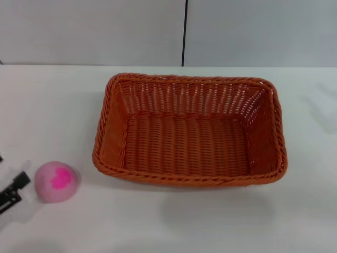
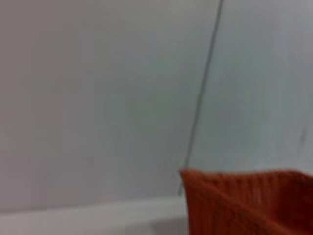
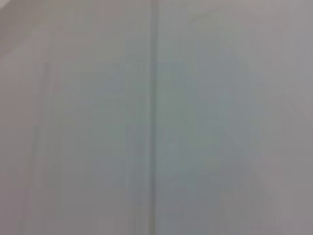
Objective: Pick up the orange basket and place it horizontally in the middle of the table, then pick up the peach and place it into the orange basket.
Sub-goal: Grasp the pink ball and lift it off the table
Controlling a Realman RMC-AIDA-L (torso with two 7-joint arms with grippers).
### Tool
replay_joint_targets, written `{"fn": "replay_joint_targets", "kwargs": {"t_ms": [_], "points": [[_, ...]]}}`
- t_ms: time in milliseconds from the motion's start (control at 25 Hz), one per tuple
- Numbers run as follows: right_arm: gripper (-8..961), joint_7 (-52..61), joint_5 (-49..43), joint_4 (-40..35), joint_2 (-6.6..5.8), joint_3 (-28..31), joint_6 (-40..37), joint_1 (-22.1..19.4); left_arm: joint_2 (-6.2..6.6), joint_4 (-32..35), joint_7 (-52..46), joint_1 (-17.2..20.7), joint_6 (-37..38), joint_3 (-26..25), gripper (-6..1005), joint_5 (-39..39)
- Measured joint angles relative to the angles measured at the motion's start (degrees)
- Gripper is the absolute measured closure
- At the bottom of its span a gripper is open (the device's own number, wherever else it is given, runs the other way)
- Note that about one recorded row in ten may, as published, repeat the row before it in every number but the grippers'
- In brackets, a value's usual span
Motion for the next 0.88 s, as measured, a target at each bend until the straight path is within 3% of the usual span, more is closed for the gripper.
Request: {"fn": "replay_joint_targets", "kwargs": {"t_ms": [200,400,760,880], "points": [[408,0.1,-0.2,7.8,-0.17,5.5,-5.1,0.7,-0.52,-0.8,-0.6,-2.3,3.0,0.0,169,5.1],[408,0.1,-0.5,8.8,-0.24,5.9,-5.0,0.5,-0.91,1.5,-0.2,-5.4,8.8,0.4,170,8.9],[409,-0.2,-0.6,10.0,-0.43,5.9,-4.9,0.9,-1.01,2.9,1.7,-5.5,10.4,0.4,170,9.6],[409,-0.2,-0.6,10.2,-0.5,6.0,-4.9,0.9,-1.01,3.5,2.7,-5.3,10.6,0.4,258,9.6]]}}
